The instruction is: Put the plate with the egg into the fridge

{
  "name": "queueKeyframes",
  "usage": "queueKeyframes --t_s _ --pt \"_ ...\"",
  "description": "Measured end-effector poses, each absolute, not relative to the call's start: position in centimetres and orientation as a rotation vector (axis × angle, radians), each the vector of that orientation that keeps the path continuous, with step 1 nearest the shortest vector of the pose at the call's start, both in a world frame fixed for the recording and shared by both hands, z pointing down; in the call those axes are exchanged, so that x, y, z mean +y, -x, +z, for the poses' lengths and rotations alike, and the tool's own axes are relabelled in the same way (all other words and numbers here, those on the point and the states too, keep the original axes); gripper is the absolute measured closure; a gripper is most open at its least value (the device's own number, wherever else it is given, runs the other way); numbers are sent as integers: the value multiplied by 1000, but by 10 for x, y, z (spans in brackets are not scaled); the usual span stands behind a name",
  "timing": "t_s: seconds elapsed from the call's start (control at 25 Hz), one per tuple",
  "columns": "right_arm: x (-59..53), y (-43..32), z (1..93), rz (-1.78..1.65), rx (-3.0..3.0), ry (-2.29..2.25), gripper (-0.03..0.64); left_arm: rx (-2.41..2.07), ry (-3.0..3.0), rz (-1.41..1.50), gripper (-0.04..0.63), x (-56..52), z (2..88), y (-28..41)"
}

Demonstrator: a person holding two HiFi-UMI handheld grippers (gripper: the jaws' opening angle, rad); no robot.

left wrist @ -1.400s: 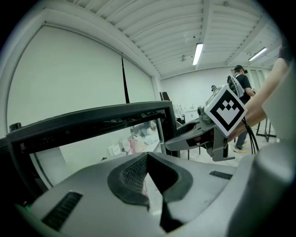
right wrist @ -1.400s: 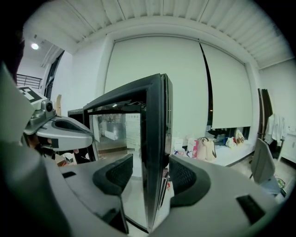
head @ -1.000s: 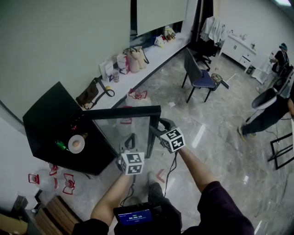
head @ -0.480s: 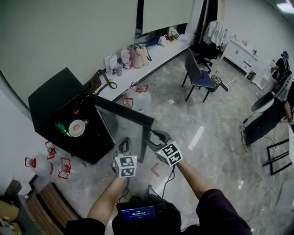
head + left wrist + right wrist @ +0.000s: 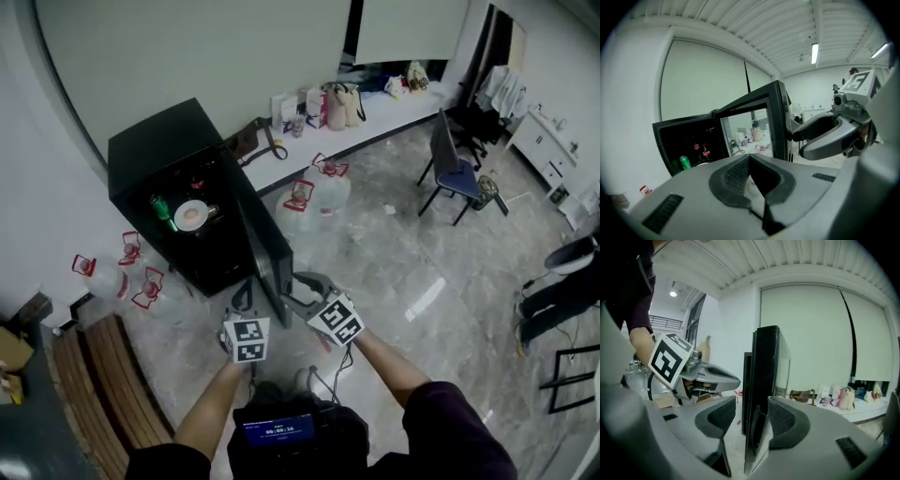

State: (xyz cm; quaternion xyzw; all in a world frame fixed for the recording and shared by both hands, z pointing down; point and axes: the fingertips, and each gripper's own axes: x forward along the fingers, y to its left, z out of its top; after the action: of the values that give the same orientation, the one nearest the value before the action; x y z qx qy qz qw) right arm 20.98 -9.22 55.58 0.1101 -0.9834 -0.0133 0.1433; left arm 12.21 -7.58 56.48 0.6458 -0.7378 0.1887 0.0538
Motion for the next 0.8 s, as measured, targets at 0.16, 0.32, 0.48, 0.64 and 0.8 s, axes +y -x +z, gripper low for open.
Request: queueKeyframes --t_s 0.16,0.32,0.48,0.64,0.8 --pt "-61 -172 555 -49 -2855 -152 433 -2316 -1877 568 587 -43 561 -101" --pt "-39 -137 542 -73 -2908 -96 534 -2387 -1813 564 586 -16 554 -76" --pt "-21 -101 534 -91 -2944 -64 605 -2453 -1768 540 586 3 542 -46" --pt "-4 -70 530 -99 -2956 -10 607 -2498 -1736 528 586 17 532 -22" --pt "6 -50 526 -119 -2963 29 607 -2525 -1715 533 586 24 527 -6"
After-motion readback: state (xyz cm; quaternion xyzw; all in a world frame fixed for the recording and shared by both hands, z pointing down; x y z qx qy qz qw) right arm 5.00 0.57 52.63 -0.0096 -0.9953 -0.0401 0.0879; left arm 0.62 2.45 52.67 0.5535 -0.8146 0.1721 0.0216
